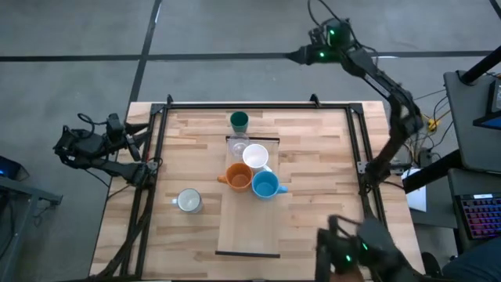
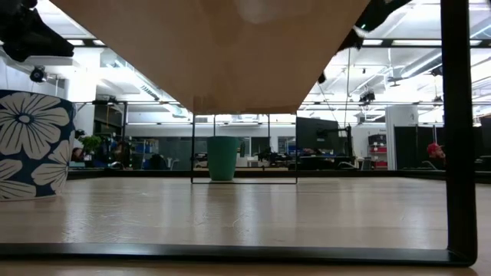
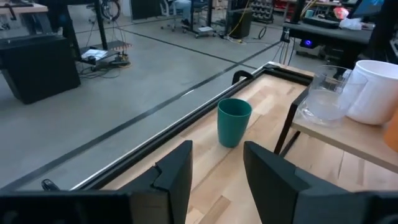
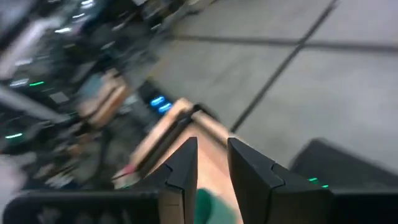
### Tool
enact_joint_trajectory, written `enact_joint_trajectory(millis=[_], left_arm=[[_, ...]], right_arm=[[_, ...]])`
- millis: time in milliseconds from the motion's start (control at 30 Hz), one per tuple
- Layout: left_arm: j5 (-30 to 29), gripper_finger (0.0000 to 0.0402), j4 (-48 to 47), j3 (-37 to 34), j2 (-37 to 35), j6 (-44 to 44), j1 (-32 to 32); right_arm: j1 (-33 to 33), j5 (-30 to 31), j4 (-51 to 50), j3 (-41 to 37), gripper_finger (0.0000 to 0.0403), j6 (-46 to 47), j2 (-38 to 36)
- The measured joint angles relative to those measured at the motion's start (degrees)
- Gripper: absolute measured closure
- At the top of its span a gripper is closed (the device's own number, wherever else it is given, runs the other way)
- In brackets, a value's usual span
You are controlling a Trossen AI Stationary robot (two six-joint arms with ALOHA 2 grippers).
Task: Stack small to large cups/mugs on shelf
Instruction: Put the green cup on the shelf
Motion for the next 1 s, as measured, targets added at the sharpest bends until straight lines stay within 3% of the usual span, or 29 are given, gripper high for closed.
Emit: enact_joint_trajectory(millis=[100,233,433,467,633,867,1000], left_arm=[[-0.08,0.0272,0.0,0.0,0.0,-0.02,0.0],[-1.0,0.0272,-0.03,0.01,0.0,-0.59,0.0],[-1.42,0.0272,-0.53,0.13,0.0,-1.4,0.0],[-1.42,0.0272,-0.56,0.13,0.0,-1.4,0.0],[-1.44,0.0272,-0.55,0.15,0.0,-1.4,0.0],[-1.49,0.0272,-0.52,0.15,0.0,-1.38,0.0],[-1.49,0.0272,-0.51,0.15,0.0,-1.38,0.0]], right_arm=[[-0.88,-9.28,-1.88,6.79,0.0324,0.83,6.9],[-0.82,-17.25,-10.73,18.63,0.0326,-1.21,16.32],[-0.91,-17.31,-36.12,39.18,0.0326,-11.36,29.53],[-0.92,-16.73,-39.55,41.24,0.0326,-13.32,31.13],[-0.77,-11.14,-43.04,36.57,0.0328,-15.9,29.12],[2.73,6.08,-53.67,41.16,0.0328,-22.64,28.18],[6.38,8.33,-53.49,40.84,0.0331,-22.62,27.04]])
